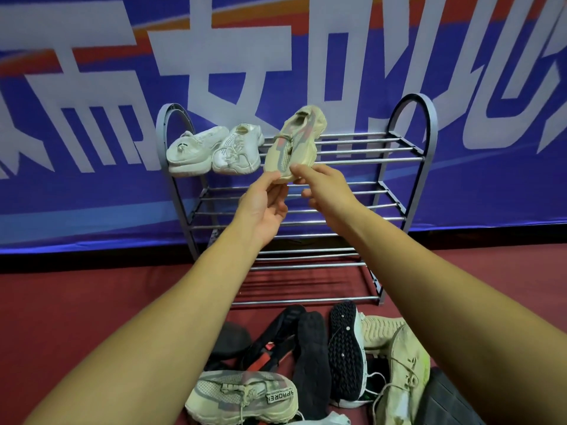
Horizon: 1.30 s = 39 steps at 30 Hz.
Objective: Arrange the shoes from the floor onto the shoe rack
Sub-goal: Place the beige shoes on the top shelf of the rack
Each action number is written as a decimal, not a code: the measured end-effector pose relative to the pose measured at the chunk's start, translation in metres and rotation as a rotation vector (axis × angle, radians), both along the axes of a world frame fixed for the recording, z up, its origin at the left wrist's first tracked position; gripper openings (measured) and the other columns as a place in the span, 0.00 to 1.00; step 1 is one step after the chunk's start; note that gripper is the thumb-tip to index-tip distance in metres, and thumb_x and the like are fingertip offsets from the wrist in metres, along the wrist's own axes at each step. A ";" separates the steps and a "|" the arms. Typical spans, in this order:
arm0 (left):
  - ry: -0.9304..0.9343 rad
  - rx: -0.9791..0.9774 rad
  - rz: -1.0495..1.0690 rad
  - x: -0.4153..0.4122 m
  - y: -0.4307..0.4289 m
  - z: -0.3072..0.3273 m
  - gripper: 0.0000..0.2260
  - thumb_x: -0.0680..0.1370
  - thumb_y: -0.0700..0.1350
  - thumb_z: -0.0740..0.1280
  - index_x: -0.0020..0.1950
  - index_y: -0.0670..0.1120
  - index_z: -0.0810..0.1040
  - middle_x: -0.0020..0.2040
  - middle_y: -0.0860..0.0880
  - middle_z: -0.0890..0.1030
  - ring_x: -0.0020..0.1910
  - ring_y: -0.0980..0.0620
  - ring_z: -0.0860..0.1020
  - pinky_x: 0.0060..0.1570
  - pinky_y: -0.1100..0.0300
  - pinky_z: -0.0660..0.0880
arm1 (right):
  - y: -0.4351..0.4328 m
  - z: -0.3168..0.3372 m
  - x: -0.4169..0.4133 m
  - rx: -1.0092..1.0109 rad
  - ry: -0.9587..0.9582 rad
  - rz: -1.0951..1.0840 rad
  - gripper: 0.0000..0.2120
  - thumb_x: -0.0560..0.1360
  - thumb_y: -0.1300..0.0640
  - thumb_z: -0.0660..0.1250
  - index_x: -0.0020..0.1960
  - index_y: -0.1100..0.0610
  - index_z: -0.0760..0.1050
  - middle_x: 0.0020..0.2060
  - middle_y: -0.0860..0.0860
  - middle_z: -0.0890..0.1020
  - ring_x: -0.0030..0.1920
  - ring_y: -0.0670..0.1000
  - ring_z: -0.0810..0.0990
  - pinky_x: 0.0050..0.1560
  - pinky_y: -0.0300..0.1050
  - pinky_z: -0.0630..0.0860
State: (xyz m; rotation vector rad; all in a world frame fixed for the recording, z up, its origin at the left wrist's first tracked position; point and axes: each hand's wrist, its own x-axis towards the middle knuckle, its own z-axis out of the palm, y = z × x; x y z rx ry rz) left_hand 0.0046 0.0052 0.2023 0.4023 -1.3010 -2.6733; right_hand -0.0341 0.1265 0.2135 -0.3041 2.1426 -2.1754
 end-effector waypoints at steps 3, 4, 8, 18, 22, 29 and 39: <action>-0.057 -0.115 -0.008 -0.005 -0.001 -0.006 0.10 0.75 0.47 0.72 0.55 0.48 0.82 0.45 0.54 0.83 0.44 0.59 0.77 0.35 0.64 0.65 | -0.002 -0.002 -0.006 -0.025 -0.092 0.014 0.14 0.74 0.49 0.70 0.55 0.58 0.80 0.44 0.48 0.82 0.38 0.46 0.74 0.38 0.43 0.68; -0.072 -0.158 -0.004 -0.007 -0.003 -0.008 0.10 0.74 0.49 0.73 0.55 0.50 0.82 0.48 0.55 0.84 0.46 0.59 0.77 0.36 0.63 0.65 | -0.003 -0.004 -0.008 -0.030 -0.105 0.016 0.13 0.74 0.50 0.70 0.54 0.57 0.80 0.44 0.48 0.81 0.38 0.46 0.74 0.38 0.43 0.67; -0.072 -0.301 0.016 -0.016 -0.012 -0.011 0.13 0.73 0.54 0.74 0.56 0.51 0.82 0.51 0.56 0.84 0.52 0.57 0.76 0.42 0.58 0.63 | -0.007 -0.005 -0.018 -0.072 -0.105 0.054 0.09 0.74 0.53 0.70 0.51 0.56 0.80 0.42 0.49 0.80 0.35 0.46 0.72 0.34 0.42 0.64; -0.074 -0.286 -0.010 -0.041 -0.029 -0.013 0.15 0.73 0.53 0.74 0.58 0.50 0.83 0.48 0.55 0.84 0.40 0.59 0.74 0.32 0.63 0.62 | -0.003 -0.008 -0.058 -0.210 -0.156 0.151 0.07 0.77 0.54 0.68 0.50 0.59 0.79 0.34 0.50 0.72 0.30 0.44 0.67 0.31 0.37 0.61; -0.064 -0.244 0.002 -0.050 -0.027 -0.013 0.16 0.73 0.51 0.75 0.58 0.49 0.83 0.48 0.54 0.85 0.40 0.59 0.74 0.31 0.63 0.63 | -0.006 -0.011 -0.065 -0.269 -0.182 0.137 0.11 0.78 0.53 0.68 0.53 0.61 0.80 0.33 0.50 0.77 0.29 0.43 0.68 0.29 0.35 0.62; -0.118 -0.322 0.056 -0.055 -0.027 -0.015 0.15 0.73 0.50 0.75 0.58 0.49 0.82 0.50 0.56 0.85 0.46 0.57 0.75 0.35 0.62 0.64 | -0.013 -0.012 -0.064 -0.267 -0.143 -0.042 0.17 0.78 0.47 0.70 0.54 0.61 0.83 0.42 0.54 0.88 0.30 0.42 0.71 0.29 0.35 0.66; -0.155 -0.704 0.013 -0.019 -0.047 -0.051 0.04 0.75 0.50 0.72 0.43 0.51 0.81 0.43 0.54 0.84 0.42 0.56 0.77 0.36 0.59 0.64 | -0.002 -0.052 -0.031 0.146 -0.138 -0.010 0.15 0.83 0.54 0.63 0.57 0.66 0.79 0.47 0.59 0.83 0.31 0.45 0.76 0.23 0.31 0.68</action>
